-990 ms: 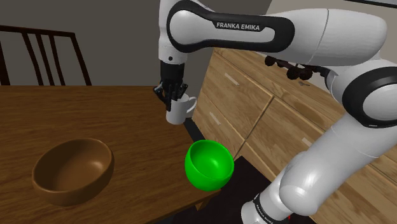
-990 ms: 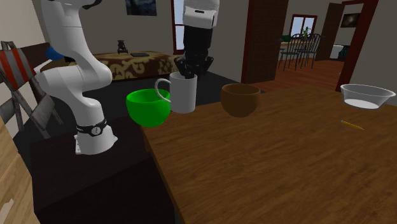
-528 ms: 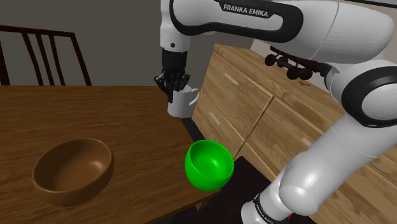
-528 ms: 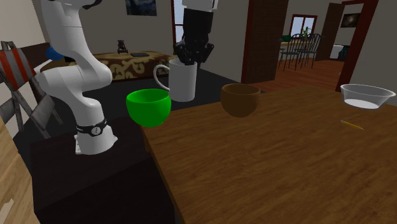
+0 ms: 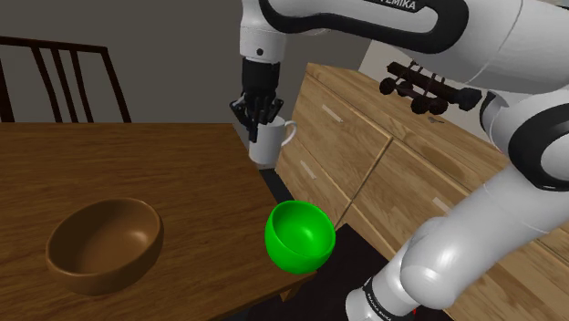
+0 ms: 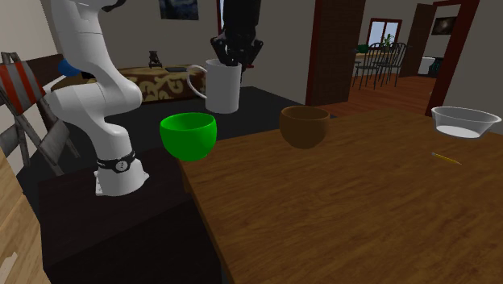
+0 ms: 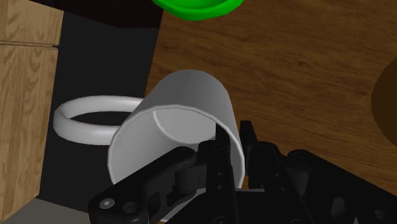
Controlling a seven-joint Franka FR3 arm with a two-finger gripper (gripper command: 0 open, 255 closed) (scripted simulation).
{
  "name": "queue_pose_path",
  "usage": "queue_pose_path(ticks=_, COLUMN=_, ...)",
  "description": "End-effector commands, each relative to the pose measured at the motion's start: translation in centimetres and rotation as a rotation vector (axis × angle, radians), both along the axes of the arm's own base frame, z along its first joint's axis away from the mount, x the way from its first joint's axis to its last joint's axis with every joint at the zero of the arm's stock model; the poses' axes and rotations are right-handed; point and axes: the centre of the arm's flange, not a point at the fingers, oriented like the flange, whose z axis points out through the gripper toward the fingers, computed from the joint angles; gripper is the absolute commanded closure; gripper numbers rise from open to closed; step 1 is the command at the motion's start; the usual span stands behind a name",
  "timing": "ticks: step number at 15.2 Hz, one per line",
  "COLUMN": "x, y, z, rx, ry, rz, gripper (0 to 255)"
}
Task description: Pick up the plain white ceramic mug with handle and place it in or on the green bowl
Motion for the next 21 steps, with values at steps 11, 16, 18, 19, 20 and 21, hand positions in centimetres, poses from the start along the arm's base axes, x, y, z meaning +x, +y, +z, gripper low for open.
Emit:
queue_pose_path(ticks=11, x=-15.7, y=-2.1, z=1.6, rx=0.001, ry=0.0, rz=0.0, gripper=255)
queue_pose_path(ticks=16, x=-20.2, y=-2.6, z=1.0, rx=0.001, ry=0.0, rz=0.0, gripper=255)
queue_pose_path(ticks=18, x=-20.2, y=-2.6, z=0.0, rx=0.001, ry=0.0, rz=0.0, gripper=255)
queue_pose_path(ticks=19, x=-20.2, y=-2.6, z=-0.5, rx=0.001, ry=0.0, rz=0.0, gripper=255)
queue_pose_path(ticks=20, x=-20.2, y=-2.6, z=-1.1, rx=0.001, ry=0.0, rz=0.0, gripper=255)
queue_pose_path(ticks=21, x=-20.2, y=-2.6, z=-1.6, rx=0.001, ry=0.0, rz=0.0, gripper=255)
